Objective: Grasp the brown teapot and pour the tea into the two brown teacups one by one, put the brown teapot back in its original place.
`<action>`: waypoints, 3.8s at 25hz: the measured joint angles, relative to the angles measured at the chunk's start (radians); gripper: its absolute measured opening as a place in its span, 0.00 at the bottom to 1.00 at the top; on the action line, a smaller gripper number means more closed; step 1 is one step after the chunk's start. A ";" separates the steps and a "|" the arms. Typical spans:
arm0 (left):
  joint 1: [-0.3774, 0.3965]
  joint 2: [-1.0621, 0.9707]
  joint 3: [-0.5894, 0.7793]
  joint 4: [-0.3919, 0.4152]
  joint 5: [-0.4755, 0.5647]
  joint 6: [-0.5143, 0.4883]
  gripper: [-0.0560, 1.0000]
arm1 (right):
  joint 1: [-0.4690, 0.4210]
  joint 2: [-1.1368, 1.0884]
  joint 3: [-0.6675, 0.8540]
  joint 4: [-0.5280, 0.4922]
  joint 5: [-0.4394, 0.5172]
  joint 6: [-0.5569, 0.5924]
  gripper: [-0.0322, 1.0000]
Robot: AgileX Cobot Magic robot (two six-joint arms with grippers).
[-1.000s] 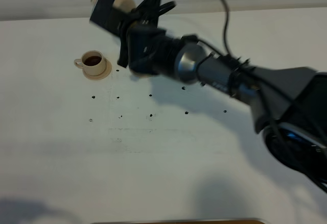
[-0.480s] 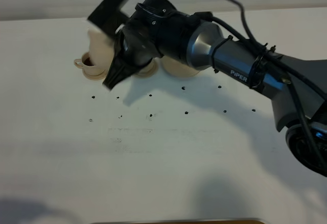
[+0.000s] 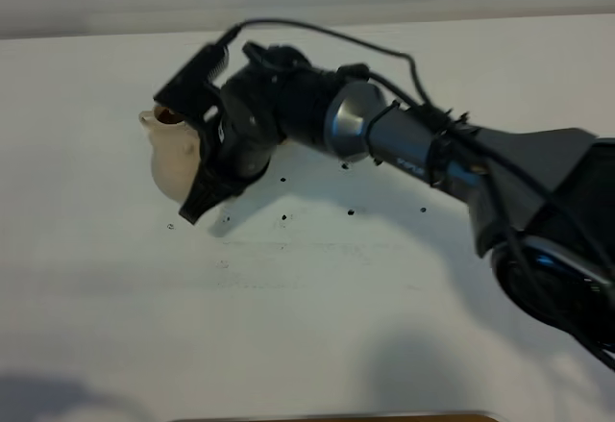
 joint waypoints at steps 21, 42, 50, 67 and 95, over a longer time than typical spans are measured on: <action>0.000 0.000 0.000 0.000 0.000 0.000 0.12 | -0.174 -0.073 -0.098 0.031 0.228 -0.004 0.15; 0.000 0.000 0.000 0.000 0.000 0.000 0.12 | -0.317 -0.015 -0.090 0.004 0.251 0.009 0.15; 0.000 0.000 0.000 0.000 0.000 0.000 0.12 | -0.335 0.019 -0.090 0.002 0.222 0.011 0.15; 0.000 0.000 0.000 0.000 0.000 0.000 0.12 | -0.366 0.021 -0.090 -0.019 0.229 0.046 0.32; 0.000 0.000 0.000 0.000 0.000 0.000 0.12 | -0.547 -0.306 0.090 0.015 0.286 0.027 0.55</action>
